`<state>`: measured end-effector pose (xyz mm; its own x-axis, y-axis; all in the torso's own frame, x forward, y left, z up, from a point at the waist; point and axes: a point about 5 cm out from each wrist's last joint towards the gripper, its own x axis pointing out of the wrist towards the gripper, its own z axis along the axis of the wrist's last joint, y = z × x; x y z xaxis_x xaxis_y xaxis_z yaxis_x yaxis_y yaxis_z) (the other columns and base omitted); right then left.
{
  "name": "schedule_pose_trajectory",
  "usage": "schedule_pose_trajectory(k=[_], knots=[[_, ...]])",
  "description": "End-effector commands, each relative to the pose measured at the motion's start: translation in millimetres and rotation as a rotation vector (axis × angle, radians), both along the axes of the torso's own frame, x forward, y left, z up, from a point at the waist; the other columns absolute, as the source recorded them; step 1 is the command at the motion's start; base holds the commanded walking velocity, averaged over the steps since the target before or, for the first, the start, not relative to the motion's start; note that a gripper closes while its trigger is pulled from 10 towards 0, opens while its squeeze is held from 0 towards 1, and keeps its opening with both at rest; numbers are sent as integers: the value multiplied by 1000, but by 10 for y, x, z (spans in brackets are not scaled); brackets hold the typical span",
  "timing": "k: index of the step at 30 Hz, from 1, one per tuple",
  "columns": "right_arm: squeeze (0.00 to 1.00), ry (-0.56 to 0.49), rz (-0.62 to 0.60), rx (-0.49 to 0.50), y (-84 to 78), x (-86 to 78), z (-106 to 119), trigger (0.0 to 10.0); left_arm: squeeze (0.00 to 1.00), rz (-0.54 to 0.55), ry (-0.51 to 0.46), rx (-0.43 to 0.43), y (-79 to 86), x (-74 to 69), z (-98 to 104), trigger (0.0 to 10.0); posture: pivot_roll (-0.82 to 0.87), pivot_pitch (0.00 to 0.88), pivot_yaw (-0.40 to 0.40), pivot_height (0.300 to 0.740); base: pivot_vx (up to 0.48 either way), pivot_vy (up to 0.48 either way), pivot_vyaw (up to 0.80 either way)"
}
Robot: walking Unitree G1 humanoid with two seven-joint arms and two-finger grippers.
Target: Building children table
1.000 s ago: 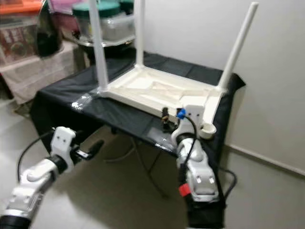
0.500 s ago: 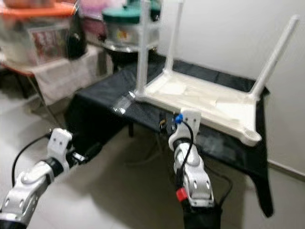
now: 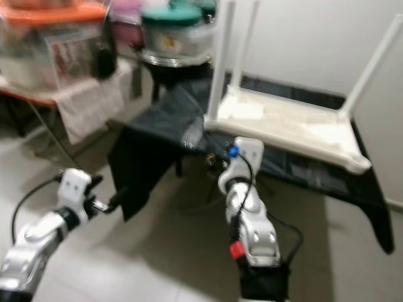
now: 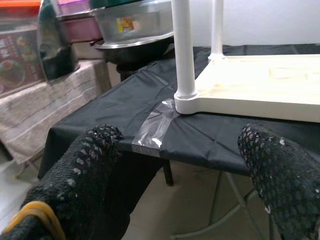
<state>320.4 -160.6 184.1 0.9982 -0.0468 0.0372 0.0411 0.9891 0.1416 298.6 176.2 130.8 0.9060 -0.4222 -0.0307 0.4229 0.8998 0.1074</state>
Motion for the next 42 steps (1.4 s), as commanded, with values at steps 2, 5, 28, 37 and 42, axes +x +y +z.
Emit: schedule_pose_trajectory(k=[2, 5, 28, 37, 42], knots=[[0, -1, -24, -1, -70, -16, -8, 10000, 0, -15, 13, -4, -46, -2, -28, 10000, 81, 0, -68, 740, 0, 480, 0], [0, 4, -21, -5, -69, -12, -11, 10000, 0, -15, 15, -3, -53, -2, -31, 10000, 82, 0, -70, 740, 0, 480, 0], [0, 34, -70, -2, -141, 8, -56, 10000, 0, 7, -12, 17, -36, 11, -18, 10000, 81, 0, -72, 740, 0, 334, 348], [0, 43, -92, 5, -168, 9, -67, 10000, 0, -9, -11, 30, -44, 17, -27, 10000, 81, 0, -67, 740, 0, 0, 0], [0, 42, -92, 5, -163, 9, -69, 10000, 0, -27, -14, 31, -63, 14, -20, 10000, 81, 0, -67, 740, 269, 0, 0]])
